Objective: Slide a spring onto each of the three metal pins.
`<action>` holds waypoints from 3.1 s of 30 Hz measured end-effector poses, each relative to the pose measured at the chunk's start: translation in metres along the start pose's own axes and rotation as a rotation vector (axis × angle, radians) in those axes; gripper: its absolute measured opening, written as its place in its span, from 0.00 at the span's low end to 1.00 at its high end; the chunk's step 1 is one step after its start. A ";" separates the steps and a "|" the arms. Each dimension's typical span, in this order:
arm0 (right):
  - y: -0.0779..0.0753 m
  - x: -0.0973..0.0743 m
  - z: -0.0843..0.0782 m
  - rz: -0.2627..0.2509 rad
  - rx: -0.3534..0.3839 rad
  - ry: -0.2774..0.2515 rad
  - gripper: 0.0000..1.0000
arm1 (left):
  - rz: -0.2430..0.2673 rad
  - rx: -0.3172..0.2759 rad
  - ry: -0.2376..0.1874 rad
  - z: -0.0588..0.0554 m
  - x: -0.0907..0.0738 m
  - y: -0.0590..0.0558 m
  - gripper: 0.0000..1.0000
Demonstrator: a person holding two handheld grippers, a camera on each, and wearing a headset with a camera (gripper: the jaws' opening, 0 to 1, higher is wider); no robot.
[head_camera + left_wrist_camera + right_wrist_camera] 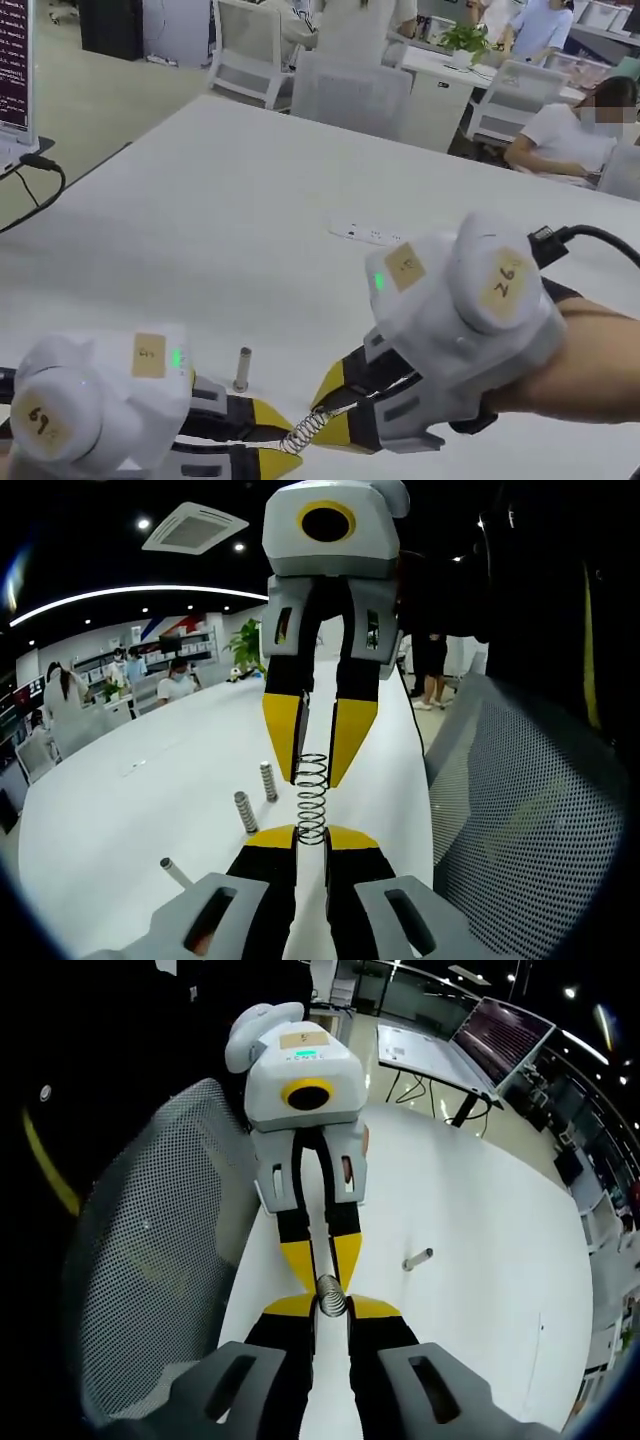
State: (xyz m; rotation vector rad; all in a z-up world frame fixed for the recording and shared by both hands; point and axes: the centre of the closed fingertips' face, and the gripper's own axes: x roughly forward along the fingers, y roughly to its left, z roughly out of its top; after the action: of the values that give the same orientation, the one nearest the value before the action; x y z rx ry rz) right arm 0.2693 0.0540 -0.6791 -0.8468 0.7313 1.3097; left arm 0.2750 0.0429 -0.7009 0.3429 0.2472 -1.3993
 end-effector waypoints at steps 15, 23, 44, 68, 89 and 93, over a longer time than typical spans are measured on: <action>-0.001 0.007 0.001 0.027 0.040 -0.017 0.09 | 0.012 -0.029 -0.037 0.004 -0.001 0.003 0.02; -0.004 0.010 0.005 0.026 0.037 0.002 0.08 | 0.023 -0.017 -0.039 0.002 0.002 0.006 0.02; -0.018 0.012 0.002 0.011 0.012 0.049 0.08 | 0.079 -0.077 -0.030 -0.010 -0.005 0.018 0.15; -0.032 0.013 0.000 -0.013 0.026 0.039 0.08 | 0.202 -0.190 -0.005 -0.037 -0.040 0.027 0.51; -0.079 0.021 0.014 -0.073 0.010 0.052 0.08 | 0.289 -0.288 -0.019 -0.037 -0.066 0.023 0.77; -0.090 0.026 0.017 -0.072 0.003 0.061 0.08 | 0.290 -0.290 -0.023 -0.033 -0.067 0.020 0.78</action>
State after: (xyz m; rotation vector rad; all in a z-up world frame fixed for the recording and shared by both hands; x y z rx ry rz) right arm 0.3618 0.0765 -0.6826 -0.9058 0.7441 1.2230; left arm 0.2852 0.1196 -0.7050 0.1158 0.3621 -1.0635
